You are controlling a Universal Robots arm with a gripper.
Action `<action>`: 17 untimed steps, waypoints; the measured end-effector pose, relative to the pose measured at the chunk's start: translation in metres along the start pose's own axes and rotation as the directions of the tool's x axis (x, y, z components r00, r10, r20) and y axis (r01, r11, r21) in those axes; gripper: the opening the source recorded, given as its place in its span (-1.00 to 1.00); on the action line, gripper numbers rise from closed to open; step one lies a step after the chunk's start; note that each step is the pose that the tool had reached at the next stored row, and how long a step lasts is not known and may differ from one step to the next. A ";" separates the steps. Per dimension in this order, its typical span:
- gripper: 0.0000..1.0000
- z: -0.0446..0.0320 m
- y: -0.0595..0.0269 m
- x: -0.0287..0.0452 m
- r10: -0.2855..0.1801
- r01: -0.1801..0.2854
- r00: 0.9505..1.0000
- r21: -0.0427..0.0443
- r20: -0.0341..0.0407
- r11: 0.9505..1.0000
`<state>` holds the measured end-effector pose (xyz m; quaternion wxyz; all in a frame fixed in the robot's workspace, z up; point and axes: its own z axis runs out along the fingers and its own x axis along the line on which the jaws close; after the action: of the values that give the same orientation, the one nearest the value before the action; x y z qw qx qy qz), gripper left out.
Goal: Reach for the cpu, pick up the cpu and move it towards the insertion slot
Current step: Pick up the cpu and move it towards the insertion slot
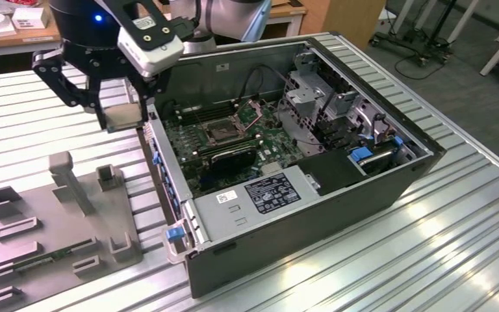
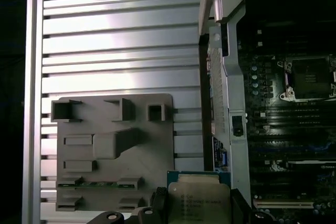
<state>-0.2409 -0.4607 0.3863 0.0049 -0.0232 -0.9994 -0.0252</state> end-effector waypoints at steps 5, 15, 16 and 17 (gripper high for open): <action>0.09 0.0000 0.0005 -0.0114 0.000 0.000 1.000 0.000 0.000 1.000; 0.09 0.0002 0.0020 -0.0288 0.000 0.000 1.000 0.000 0.000 1.000; 0.09 0.0003 0.0028 -0.0292 0.000 0.000 1.000 0.000 0.000 1.000; 0.09 0.0004 0.0038 -0.0295 0.000 0.000 1.000 0.000 0.000 1.000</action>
<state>-0.2113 -0.4583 0.3857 0.0049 -0.0232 -0.9994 -0.0252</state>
